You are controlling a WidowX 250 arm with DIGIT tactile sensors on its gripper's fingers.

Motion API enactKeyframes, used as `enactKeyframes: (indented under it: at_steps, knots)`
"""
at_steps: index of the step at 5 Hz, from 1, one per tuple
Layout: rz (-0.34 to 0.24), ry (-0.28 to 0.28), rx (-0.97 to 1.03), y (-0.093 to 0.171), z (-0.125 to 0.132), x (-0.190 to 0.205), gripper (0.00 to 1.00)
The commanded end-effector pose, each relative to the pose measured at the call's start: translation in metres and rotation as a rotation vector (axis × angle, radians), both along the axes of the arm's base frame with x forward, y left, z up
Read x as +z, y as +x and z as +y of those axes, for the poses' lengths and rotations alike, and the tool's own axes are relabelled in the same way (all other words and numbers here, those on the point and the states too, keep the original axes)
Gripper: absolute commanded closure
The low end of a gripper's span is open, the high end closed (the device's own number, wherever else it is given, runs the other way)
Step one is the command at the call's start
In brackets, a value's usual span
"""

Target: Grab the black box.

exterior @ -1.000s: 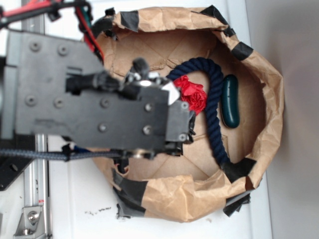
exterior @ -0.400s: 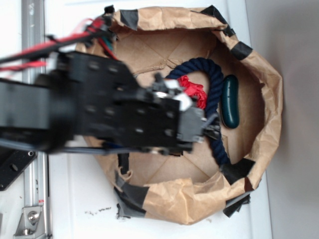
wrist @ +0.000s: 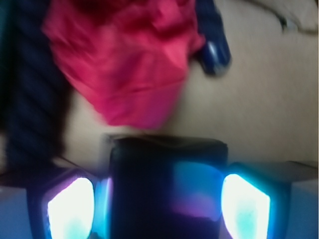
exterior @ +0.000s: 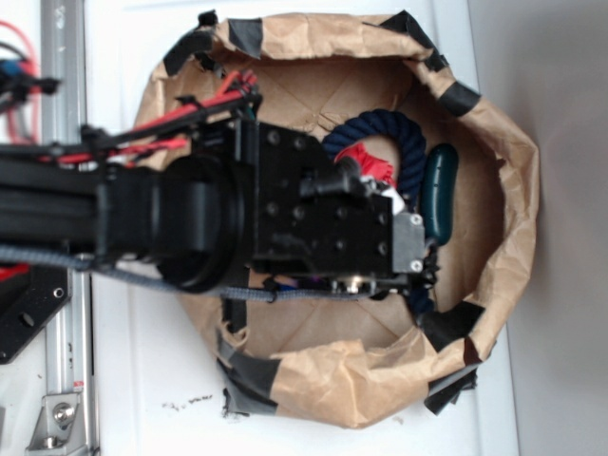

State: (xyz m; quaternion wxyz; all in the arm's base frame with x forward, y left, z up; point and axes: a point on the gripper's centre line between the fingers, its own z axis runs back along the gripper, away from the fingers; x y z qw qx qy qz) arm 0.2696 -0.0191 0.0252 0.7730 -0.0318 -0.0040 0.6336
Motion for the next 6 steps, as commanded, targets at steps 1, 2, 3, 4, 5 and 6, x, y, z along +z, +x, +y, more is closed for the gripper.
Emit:
enactKeyframes:
  at_steps: [1, 2, 3, 4, 5, 6]
  knots:
    - [0.004, 0.04, -0.08, -0.026, -0.001, -0.002, 0.0]
    - [0.004, 0.056, -0.051, -0.015, 0.006, 0.004, 1.0]
    - [-0.011, 0.136, -0.186, 0.005, 0.015, 0.03, 1.0]
    - [0.006, 0.283, -0.44, 0.031, 0.031, 0.075, 1.0]
    - [-0.033, 0.353, -0.686, 0.027, 0.038, 0.12, 1.0]
    - [-0.211, 0.182, -0.918, 0.012, 0.037, 0.143, 1.0]
